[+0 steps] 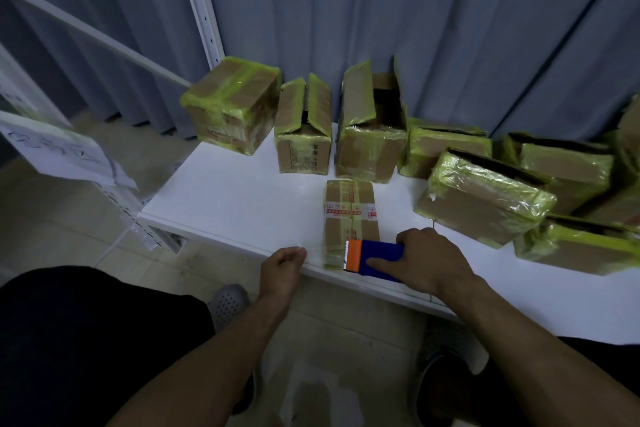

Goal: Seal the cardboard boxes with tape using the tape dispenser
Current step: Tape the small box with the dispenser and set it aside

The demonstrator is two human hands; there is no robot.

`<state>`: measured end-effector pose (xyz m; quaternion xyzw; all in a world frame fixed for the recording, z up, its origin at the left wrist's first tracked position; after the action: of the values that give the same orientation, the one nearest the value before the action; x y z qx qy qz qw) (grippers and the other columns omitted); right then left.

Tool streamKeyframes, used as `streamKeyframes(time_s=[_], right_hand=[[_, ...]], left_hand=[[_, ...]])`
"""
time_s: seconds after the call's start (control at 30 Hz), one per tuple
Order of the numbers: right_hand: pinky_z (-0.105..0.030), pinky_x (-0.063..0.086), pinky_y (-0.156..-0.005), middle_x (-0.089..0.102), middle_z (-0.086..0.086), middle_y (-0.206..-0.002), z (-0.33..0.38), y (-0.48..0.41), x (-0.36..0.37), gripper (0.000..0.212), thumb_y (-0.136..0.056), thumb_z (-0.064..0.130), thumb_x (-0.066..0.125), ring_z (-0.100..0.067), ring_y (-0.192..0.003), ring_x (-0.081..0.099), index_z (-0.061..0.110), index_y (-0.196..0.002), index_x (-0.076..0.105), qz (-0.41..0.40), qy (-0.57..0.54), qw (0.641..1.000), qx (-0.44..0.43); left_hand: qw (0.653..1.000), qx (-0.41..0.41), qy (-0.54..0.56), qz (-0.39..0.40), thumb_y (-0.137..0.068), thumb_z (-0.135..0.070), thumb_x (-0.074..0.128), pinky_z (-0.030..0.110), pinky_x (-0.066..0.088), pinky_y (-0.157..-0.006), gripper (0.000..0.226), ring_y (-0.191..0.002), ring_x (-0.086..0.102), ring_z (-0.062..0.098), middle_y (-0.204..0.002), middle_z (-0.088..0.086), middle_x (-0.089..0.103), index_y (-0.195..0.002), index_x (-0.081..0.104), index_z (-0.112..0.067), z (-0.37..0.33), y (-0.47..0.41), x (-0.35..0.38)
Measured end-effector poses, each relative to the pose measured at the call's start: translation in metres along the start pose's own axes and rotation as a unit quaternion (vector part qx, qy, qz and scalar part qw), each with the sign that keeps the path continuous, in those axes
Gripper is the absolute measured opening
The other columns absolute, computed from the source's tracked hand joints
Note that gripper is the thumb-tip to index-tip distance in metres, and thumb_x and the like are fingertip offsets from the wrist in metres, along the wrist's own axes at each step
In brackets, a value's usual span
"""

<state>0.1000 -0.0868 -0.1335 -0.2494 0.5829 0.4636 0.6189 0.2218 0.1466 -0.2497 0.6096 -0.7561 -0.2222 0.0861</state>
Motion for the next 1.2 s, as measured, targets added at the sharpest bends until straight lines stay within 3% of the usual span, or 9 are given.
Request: streamKeyframes(time_s=[0.13,0.27,0.37,0.5,0.6,0.83,0.9,1.07,1.2], right_hand=[[-0.029,0.053,-0.066,0.056,0.008,-0.079,-0.001,-0.008,0.002,0.059,-0.076,0.082,0.063,-0.015,-0.080,0.064,0.024,-0.088,0.059,0.005,0.015,1.000,0.017],[-0.030,0.054,-0.067,0.059,0.005,-0.083,-0.005,-0.014,0.009,0.060,-0.076,0.080,0.064,-0.016,-0.081,0.064,0.022,-0.092,0.059,0.028,0.018,0.999,0.033],[-0.030,0.053,-0.067,0.059,0.005,-0.084,-0.007,-0.016,0.012,0.060,-0.076,0.079,0.066,-0.016,-0.080,0.063,0.022,-0.092,0.059,0.043,0.017,0.998,0.043],[-0.030,0.053,-0.068,0.060,0.004,-0.087,-0.008,-0.018,0.015,0.062,-0.075,0.079,0.067,-0.017,-0.081,0.062,0.021,-0.097,0.060,0.057,0.016,0.997,0.051],[-0.031,0.055,-0.070,0.059,0.004,-0.090,-0.008,-0.020,0.015,0.068,-0.075,0.080,0.067,-0.019,-0.086,0.065,0.018,-0.105,0.063,0.057,0.015,0.997,0.052],[-0.031,0.055,-0.071,0.068,-0.001,-0.106,-0.009,-0.020,0.016,0.072,-0.075,0.079,0.067,-0.020,-0.092,0.066,0.017,-0.111,0.064,0.054,0.012,0.997,0.052],[-0.031,0.055,-0.070,0.067,-0.001,-0.103,-0.009,-0.019,0.016,0.071,-0.075,0.079,0.067,-0.019,-0.089,0.065,0.017,-0.110,0.064,0.054,0.011,0.997,0.053],[-0.031,0.055,-0.070,0.066,-0.001,-0.101,-0.011,-0.019,0.017,0.071,-0.076,0.079,0.067,-0.018,-0.087,0.064,0.017,-0.109,0.064,0.055,0.005,0.997,0.053],[-0.032,0.057,-0.072,0.067,-0.001,-0.100,-0.012,-0.019,0.017,0.070,-0.075,0.080,0.067,-0.019,-0.089,0.066,0.018,-0.107,0.064,0.054,0.003,0.997,0.054]], left_hand=[[1.000,-0.003,0.004,-0.001,-0.088,-0.022,0.074,0.042,0.055,-0.089,0.006,-0.093,0.067,0.023,-0.096,-0.003,0.073,-0.083,0.073,-0.026,0.006,-0.006,0.006],[0.999,-0.024,0.021,0.003,-0.088,-0.019,0.075,0.045,0.054,-0.090,0.006,-0.077,0.060,0.016,-0.102,0.008,0.074,-0.093,0.075,-0.019,0.017,-0.010,0.016],[0.999,-0.034,0.021,0.014,-0.089,-0.021,0.073,0.049,0.053,-0.097,0.013,-0.093,0.066,0.026,-0.107,0.006,0.073,-0.102,0.075,-0.018,0.023,-0.011,0.025],[0.999,-0.012,-0.016,0.046,-0.095,-0.021,0.066,0.028,0.046,-0.098,0.032,-0.104,0.061,0.015,-0.121,0.008,0.069,-0.122,0.068,-0.005,0.022,-0.011,0.043],[0.997,-0.014,-0.046,0.056,-0.098,-0.020,0.062,0.023,0.041,-0.095,0.034,-0.109,0.059,0.016,-0.127,0.010,0.066,-0.127,0.064,-0.002,0.022,-0.012,0.053],[0.997,0.001,-0.076,-0.028,-0.083,-0.021,0.081,0.035,0.043,-0.108,0.065,-0.126,0.056,0.026,-0.138,0.013,0.058,-0.138,0.054,-0.001,0.012,-0.017,0.037],[0.997,0.043,-0.056,-0.017,-0.082,-0.013,0.080,0.033,0.048,-0.102,0.052,-0.116,0.062,0.023,-0.127,0.011,0.065,-0.130,0.062,-0.004,0.007,-0.015,0.038],[0.988,0.109,-0.088,0.065,-0.097,-0.010,0.061,0.004,0.046,-0.074,0.022,-0.097,0.064,0.007,-0.107,-0.006,0.068,-0.117,0.070,-0.012,-0.002,-0.005,0.060],[0.983,0.129,-0.100,0.088,-0.098,-0.013,0.059,0.009,0.046,-0.075,0.019,-0.096,0.061,0.001,-0.111,-0.006,0.067,-0.114,0.065,-0.020,-0.003,-0.001,0.062]])
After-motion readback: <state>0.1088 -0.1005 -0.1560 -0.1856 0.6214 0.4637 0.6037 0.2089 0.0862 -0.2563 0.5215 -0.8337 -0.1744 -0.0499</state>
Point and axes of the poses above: each hand's wrist, its own y-axis away from the middle knuckle, its own x-axis out of the palm, z = x × y, the point moved 9 cm from there along -y, towards the middle knuckle
